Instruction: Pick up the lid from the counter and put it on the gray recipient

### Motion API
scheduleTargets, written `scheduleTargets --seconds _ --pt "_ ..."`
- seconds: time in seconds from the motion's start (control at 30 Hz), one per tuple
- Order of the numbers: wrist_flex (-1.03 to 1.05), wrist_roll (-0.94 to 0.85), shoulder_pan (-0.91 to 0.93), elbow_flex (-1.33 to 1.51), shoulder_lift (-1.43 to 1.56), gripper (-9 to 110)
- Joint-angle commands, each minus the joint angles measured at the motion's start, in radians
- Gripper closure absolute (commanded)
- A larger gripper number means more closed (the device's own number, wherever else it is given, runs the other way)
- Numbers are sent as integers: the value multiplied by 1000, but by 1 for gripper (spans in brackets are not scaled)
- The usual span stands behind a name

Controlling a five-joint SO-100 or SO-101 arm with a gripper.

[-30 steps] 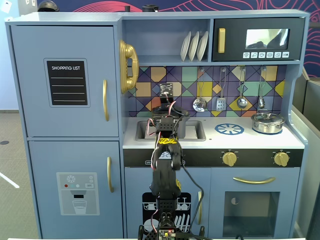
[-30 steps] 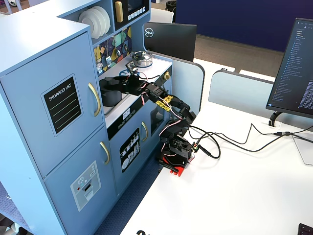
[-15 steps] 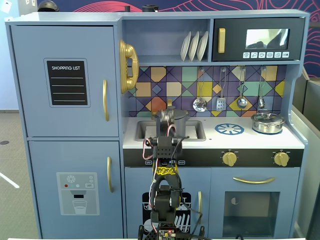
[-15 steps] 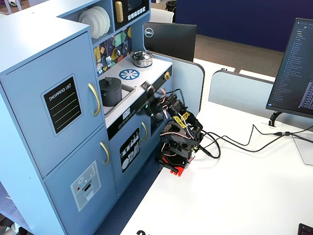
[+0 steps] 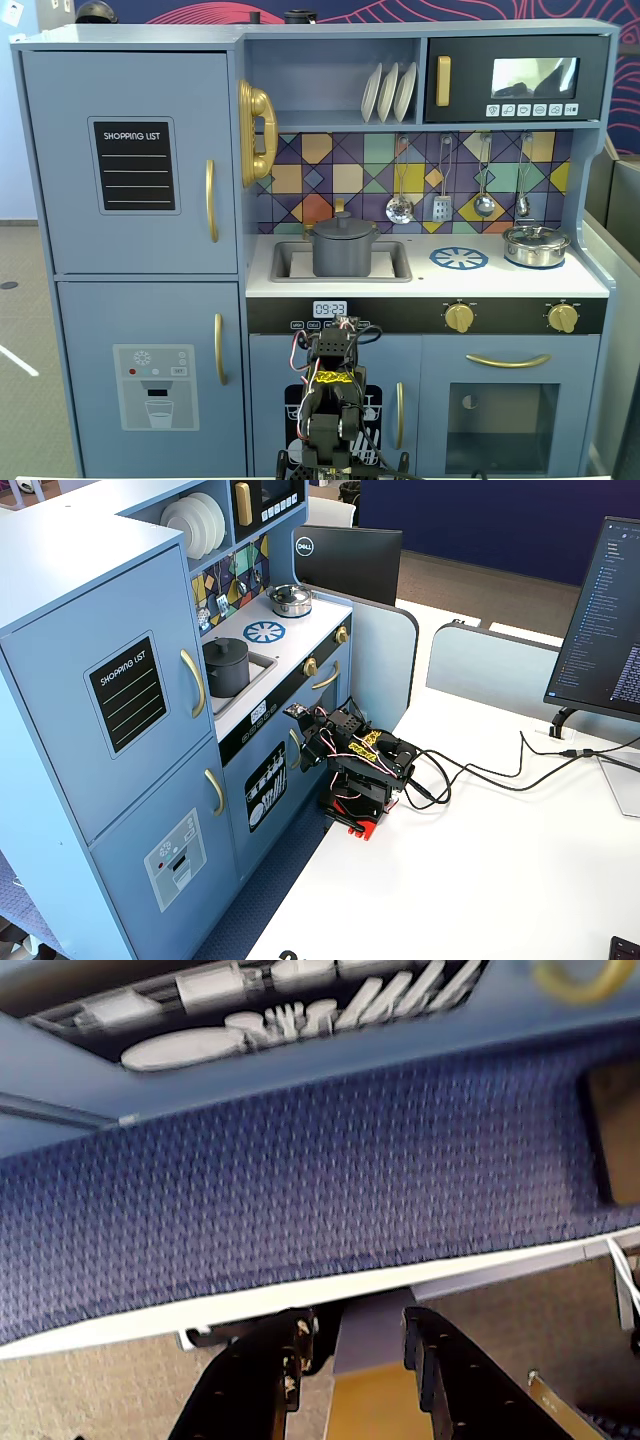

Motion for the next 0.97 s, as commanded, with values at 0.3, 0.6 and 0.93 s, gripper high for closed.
scheduleTargets --seconds 0.3,0.6,0.93 --pt "215 -21 32 5 12 99" --pt "215 -20 34 5 12 98" --pt "215 -20 34 5 12 97"
